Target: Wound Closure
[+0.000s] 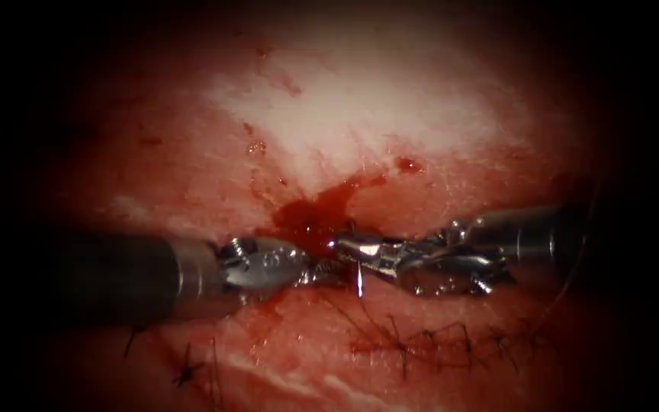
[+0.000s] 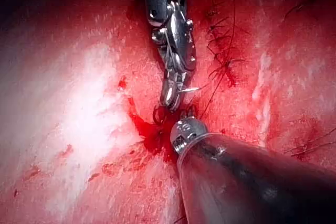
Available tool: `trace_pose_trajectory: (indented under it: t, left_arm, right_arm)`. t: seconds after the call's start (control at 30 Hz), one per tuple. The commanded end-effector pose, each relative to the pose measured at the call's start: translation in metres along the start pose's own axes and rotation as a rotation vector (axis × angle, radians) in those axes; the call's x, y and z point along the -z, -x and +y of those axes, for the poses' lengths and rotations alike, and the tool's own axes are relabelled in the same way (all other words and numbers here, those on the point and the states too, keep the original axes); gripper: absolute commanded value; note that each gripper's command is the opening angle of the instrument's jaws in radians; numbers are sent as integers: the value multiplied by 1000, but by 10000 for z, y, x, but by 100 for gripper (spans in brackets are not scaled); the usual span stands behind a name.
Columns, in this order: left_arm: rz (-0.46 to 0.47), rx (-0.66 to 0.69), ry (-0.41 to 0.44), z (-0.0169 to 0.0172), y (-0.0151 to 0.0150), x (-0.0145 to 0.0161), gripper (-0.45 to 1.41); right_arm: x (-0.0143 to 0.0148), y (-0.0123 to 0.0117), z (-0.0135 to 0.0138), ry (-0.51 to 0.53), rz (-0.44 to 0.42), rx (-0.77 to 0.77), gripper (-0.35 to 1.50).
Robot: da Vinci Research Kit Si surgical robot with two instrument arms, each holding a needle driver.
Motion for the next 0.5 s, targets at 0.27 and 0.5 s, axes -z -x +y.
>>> trace_pose_trajectory:
  t: [0.27, 0.5]
  left_arm:
    - [0, 1, 2, 1, 4, -8, -16]
    - [-3, 0, 2, 1, 5, -8, -18]
  right_arm:
    - [-9, 2, -18, -31, -34, -178, -35]
    - [-12, 4, -30, -53, -34, -202, -35]
